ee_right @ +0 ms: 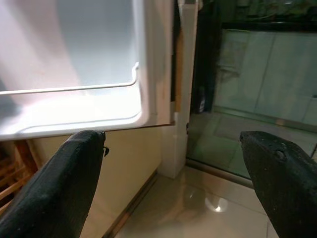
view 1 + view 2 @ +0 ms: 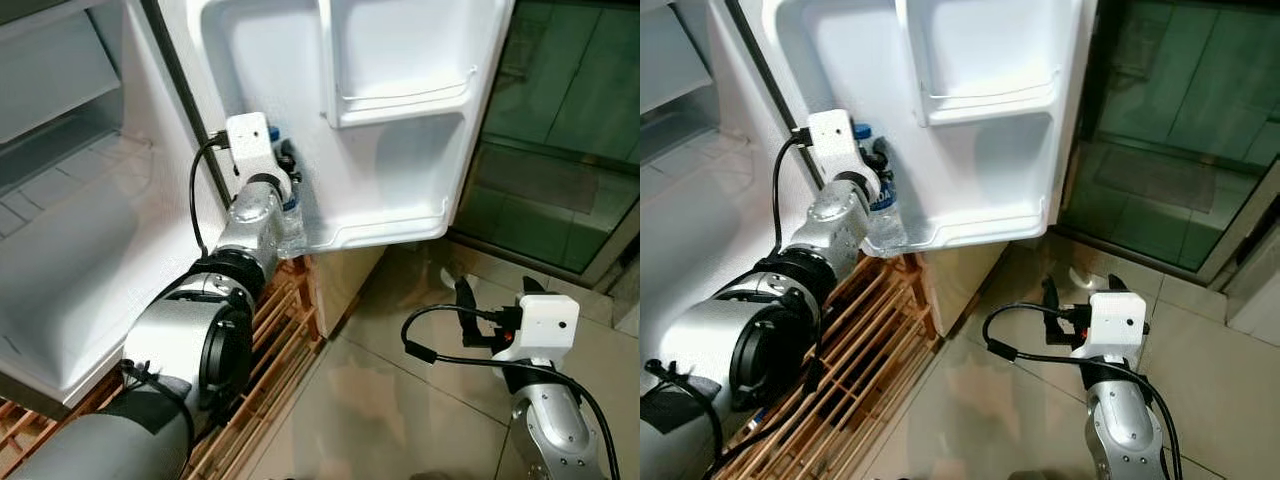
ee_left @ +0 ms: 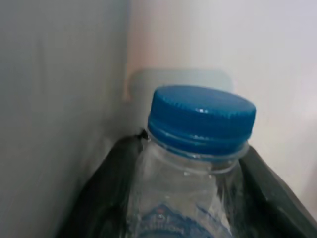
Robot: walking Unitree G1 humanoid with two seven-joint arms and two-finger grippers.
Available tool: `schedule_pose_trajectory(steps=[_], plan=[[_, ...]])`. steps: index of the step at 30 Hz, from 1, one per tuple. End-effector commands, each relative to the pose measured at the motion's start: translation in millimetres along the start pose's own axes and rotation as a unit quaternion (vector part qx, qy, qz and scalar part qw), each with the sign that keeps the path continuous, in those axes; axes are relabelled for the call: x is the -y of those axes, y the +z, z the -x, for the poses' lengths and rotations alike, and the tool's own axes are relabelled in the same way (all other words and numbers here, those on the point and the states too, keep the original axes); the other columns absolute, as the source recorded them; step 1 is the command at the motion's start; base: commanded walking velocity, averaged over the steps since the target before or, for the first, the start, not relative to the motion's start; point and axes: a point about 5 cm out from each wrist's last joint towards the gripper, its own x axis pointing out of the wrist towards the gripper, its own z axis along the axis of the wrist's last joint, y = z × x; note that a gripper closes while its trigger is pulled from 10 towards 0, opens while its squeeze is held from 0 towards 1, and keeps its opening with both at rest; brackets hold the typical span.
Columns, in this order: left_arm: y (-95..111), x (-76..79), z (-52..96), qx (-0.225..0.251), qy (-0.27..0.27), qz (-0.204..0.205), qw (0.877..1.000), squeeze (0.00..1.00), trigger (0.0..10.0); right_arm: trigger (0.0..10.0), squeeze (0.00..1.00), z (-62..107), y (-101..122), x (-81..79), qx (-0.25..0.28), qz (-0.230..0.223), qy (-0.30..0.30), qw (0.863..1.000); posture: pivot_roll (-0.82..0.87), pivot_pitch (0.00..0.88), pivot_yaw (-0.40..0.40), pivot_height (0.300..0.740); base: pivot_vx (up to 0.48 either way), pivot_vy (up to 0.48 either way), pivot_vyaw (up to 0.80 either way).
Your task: Restocking fridge
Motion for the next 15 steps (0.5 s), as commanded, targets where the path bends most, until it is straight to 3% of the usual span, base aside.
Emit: schedule_pose_trajectory(steps=[1, 3, 4, 5, 7, 8, 9, 10, 15], plan=[[-21.3, -24.0, 4.3, -0.05, 0.048, 0.022, 0.997, 0.89, 10.0, 10.0, 0.0, -2.6, 1.5, -2.9, 0.0, -0.003, 0.002, 1.0, -0.29, 0.002, 0.159, 0.74, 0.0, 0.0, 0.0], [-22.3, -24.8, 4.6, -0.052, 0.049, 0.02, 0.997, 0.89, 10.0, 10.0, 0.0, -2.8, 1.5, -3.0, 0.0, -0.003, 0.002, 1.0, -0.29, 0.001, 0.159, 0.74, 0.0, 0.0, 0.0], [-22.3, -24.3, 4.7, -0.05, 0.044, 0.004, 0.998, 1.0, 10.0, 10.0, 0.0, -2.9, 1.3, -3.2, 0.0, -0.004, 0.002, 1.0, -0.29, 0.001, 0.158, 0.74, 0.0, 0.0, 0.0], [-22.0, -23.6, 4.6, -0.048, 0.04, -0.008, 0.998, 1.0, 10.0, 10.0, 0.0, -3.1, 1.2, -3.1, 0.0, -0.004, 0.002, 1.0, -0.29, 0.0, 0.158, 0.74, 0.0, 0.0, 0.0], [-18.1, -17.4, 3.8, -0.035, 0.023, -0.066, 0.997, 1.0, 10.0, 10.0, 0.0, -4.0, 1.0, -2.9, 0.001, -0.005, 0.002, 1.0, -0.28, 0.0, 0.154, 0.74, 0.0, 0.0, 0.0], [-18.1, -17.4, 3.8, -0.035, 0.023, -0.066, 0.997, 1.0, 10.0, 10.0, 0.0, -4.0, 1.0, -2.9, 0.001, -0.005, 0.002, 1.0, -0.28, 0.0, 0.154, 0.74, 0.0, 0.0, 0.0], [-12.6, -8.6, 2.7, -0.018, 0.003, -0.116, 0.993, 1.0, 10.0, 10.0, 0.0, -5.5, 1.0, -3.5, 0.001, -0.005, 0.004, 1.0, -0.27, 0.0, 0.151, 0.74, 0.0, 0.0, 0.0], [-10.5, -5.2, 2.4, -0.012, -0.004, -0.128, 0.992, 1.0, 10.0, 10.0, 0.0, -6.1, 0.9, -3.7, 0.001, -0.006, 0.005, 1.0, -0.27, 0.0, 0.15, 0.74, 0.0, 0.0, 0.0], [-1.4, 1.1, 0.8, 0.01, -0.016, -0.132, 0.991, 1.0, 10.0, 10.0, 0.0, -8.2, 1.1, -5.2, 0.003, -0.009, 0.008, 1.0, -0.26, 0.0, 0.148, 0.74, 0.0, 0.0, 0.0]])
